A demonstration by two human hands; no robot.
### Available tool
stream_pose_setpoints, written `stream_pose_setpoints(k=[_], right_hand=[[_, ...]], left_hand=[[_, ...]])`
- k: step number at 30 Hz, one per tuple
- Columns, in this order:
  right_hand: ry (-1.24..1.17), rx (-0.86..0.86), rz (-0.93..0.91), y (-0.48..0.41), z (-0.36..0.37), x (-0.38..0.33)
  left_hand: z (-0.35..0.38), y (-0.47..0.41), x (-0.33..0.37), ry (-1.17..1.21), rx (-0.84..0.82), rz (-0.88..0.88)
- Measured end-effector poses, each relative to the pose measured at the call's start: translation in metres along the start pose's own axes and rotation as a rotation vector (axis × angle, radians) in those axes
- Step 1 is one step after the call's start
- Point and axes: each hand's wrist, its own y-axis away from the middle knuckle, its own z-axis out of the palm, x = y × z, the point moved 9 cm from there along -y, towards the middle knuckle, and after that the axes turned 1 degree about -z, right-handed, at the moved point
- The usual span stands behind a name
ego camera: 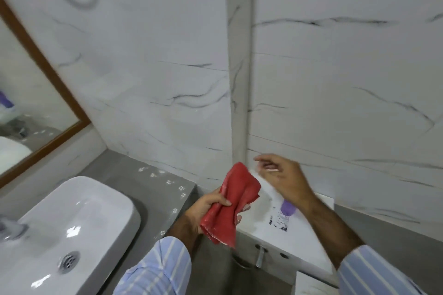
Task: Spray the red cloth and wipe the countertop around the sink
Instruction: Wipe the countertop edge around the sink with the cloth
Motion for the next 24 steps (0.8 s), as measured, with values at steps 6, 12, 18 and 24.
stream_pose_setpoints(k=[6,12,18,24], right_hand=[[-0.003,-0.569,0.259,-0.016,0.159,-0.002],[-0.150,-0.570,0.396,-0.067,0.261,-0.006],[-0.174,-0.531,0.563,-0.115,0.340,0.011],[-0.020,-0.527,0.559,-0.160,0.408,0.038]], left_hand=[[-0.043,0.081,0.054,-0.235,-0.013,-0.073],[-0.131,0.125,0.105,-0.307,-0.010,-0.134],[-0.267,0.160,0.160,-0.610,0.350,-0.244],[-0.371,0.165,0.250,-0.865,0.636,-0.093]])
